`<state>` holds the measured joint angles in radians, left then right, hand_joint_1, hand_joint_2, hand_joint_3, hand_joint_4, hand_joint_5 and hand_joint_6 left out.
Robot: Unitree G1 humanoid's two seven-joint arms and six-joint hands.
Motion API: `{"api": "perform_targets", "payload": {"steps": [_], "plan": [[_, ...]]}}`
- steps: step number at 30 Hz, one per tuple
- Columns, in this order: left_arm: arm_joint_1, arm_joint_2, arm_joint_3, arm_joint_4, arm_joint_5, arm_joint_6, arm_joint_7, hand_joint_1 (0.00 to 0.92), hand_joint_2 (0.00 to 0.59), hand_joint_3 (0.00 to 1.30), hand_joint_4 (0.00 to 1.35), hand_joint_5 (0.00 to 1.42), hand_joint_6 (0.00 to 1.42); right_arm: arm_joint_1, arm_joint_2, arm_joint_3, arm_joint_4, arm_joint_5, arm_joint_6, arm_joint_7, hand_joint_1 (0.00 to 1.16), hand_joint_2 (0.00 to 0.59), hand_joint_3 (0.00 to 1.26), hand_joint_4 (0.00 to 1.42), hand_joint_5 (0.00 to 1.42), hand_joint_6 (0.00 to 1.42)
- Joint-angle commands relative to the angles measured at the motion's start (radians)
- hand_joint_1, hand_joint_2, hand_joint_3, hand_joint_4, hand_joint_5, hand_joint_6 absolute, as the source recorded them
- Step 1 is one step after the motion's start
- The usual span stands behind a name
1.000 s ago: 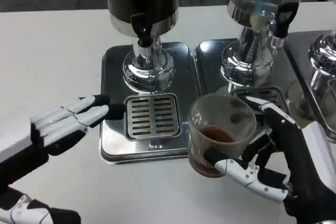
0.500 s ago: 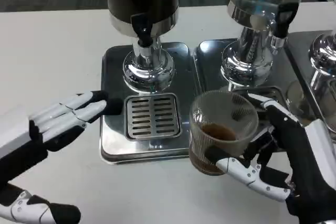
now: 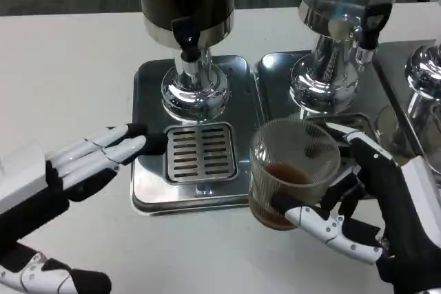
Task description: Grasp the cup under the faucet to collect the drink, then remove the cup.
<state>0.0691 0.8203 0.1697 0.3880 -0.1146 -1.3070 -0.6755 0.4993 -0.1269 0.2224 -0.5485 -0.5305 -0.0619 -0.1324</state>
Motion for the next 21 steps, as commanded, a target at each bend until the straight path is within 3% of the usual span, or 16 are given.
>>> {"api": "perform_targets", "payload": {"steps": [1,21], "plan": [[0.024,0.007,-0.009,-0.022,0.033,0.007,0.034,0.000,0.107,0.02,0.00,0.00,0.04,0.013,-0.009,-0.021,-0.017,0.033,-0.068,-0.010,0.71,0.238,0.60,0.75,0.91,1.04],[0.068,-0.006,0.000,-0.102,0.123,0.022,0.125,0.000,0.104,0.03,0.00,0.00,0.05,0.031,-0.037,-0.071,0.005,0.088,-0.127,0.000,0.72,0.241,0.60,0.75,0.91,1.05]]}}
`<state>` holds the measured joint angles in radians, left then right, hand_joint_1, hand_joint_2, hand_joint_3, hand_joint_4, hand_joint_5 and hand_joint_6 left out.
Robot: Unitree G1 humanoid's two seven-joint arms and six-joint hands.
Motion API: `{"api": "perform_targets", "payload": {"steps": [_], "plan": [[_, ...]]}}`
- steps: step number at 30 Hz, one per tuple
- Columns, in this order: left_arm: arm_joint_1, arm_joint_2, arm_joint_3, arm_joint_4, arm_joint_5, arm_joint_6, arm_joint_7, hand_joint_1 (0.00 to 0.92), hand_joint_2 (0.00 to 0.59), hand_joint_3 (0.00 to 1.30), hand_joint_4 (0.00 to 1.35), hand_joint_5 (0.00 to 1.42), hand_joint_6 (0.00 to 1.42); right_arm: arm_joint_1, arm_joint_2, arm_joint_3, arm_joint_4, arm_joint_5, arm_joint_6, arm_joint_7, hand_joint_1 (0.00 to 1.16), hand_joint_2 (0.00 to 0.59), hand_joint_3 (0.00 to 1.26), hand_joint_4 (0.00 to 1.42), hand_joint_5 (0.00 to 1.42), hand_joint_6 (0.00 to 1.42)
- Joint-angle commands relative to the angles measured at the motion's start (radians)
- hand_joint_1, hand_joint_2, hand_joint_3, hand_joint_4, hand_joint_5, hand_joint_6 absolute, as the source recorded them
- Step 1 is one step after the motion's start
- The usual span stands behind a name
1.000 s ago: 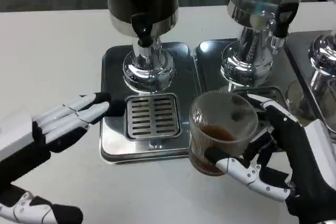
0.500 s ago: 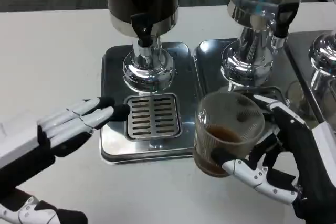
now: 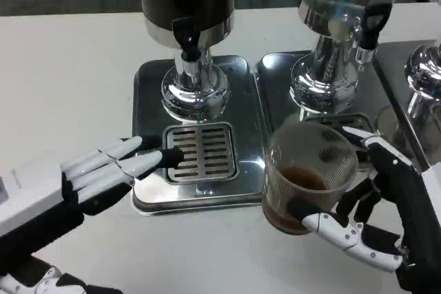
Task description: Grasp the cup under the faucet to collect the drink, then remove the cup.
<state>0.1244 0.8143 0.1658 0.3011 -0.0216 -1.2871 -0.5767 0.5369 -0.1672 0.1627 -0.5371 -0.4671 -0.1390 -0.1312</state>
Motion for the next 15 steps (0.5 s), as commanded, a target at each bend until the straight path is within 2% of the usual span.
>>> {"api": "perform_targets", "payload": {"steps": [1,15], "plan": [[0.013,0.000,0.005,-0.018,0.035,0.001,0.030,0.000,0.104,0.03,0.00,0.00,0.05,-0.007,0.002,-0.013,-0.005,0.025,-0.052,-0.001,0.72,0.241,0.60,0.75,0.91,1.05],[0.024,-0.013,0.054,-0.059,0.148,-0.023,0.100,0.000,0.108,0.03,0.00,0.00,0.04,-0.011,0.010,-0.021,0.001,0.027,-0.063,0.003,0.72,0.238,0.61,0.75,0.91,1.06]]}}
